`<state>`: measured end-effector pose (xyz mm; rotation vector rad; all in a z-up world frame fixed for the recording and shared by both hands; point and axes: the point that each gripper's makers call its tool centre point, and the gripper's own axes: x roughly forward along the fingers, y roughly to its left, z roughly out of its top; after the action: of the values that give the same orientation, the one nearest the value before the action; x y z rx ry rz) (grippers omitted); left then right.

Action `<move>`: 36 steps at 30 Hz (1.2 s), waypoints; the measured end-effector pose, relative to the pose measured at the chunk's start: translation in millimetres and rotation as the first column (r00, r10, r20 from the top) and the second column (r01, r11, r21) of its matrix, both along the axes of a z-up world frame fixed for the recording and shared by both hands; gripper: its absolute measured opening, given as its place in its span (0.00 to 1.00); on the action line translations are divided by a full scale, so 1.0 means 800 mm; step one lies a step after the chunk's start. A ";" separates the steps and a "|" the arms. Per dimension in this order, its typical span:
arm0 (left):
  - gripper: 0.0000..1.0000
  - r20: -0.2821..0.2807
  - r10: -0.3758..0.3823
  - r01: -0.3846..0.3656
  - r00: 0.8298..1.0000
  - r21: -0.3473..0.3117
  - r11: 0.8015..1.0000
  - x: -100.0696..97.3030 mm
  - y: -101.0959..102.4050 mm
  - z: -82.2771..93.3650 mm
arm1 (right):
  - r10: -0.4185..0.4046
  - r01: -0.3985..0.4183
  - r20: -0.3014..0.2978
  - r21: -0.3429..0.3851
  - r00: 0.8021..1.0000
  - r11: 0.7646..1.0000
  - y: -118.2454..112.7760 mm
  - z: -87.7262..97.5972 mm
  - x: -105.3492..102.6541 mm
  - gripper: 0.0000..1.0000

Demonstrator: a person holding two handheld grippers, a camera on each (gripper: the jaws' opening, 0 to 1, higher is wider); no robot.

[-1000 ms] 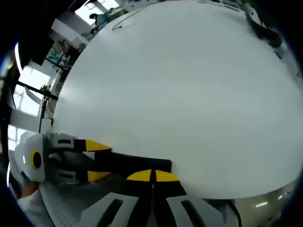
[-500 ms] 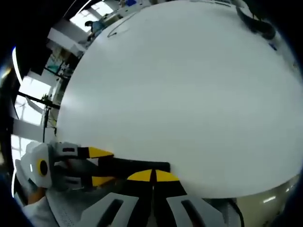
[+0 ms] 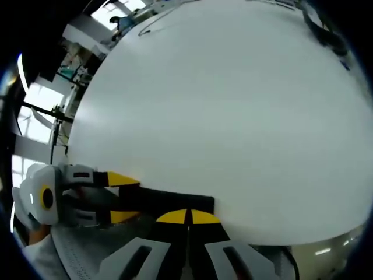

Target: Press the specified remote control buttons in sequence, fully releasing each button before pressing the next.

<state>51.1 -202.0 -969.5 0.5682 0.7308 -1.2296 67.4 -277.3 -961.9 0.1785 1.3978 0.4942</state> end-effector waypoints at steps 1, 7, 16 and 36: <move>0.25 0.000 0.000 0.000 1.000 0.000 1.000 0.000 0.000 0.000 | 0.003 -0.003 0.004 -0.004 1.000 1.000 0.000 0.000 0.000 0.00; 0.25 0.000 -0.003 0.003 1.000 -0.003 1.000 0.001 -0.001 0.000 | 0.016 -0.016 0.010 -0.020 1.000 1.000 0.000 0.000 0.001 0.00; 0.25 0.001 -0.005 0.005 1.000 -0.004 1.000 0.001 -0.001 0.000 | 0.040 -0.039 0.019 -0.033 0.999 0.999 0.000 0.001 0.000 0.00; 0.25 0.000 -0.004 0.004 1.000 -0.006 1.000 0.000 -0.001 0.000 | 0.082 -0.082 0.046 0.001 0.996 0.997 0.014 -0.001 -0.001 0.00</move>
<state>50.8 -202.4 -969.8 0.5651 0.7261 -1.2351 66.6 -266.3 -962.4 0.1118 1.3635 0.5651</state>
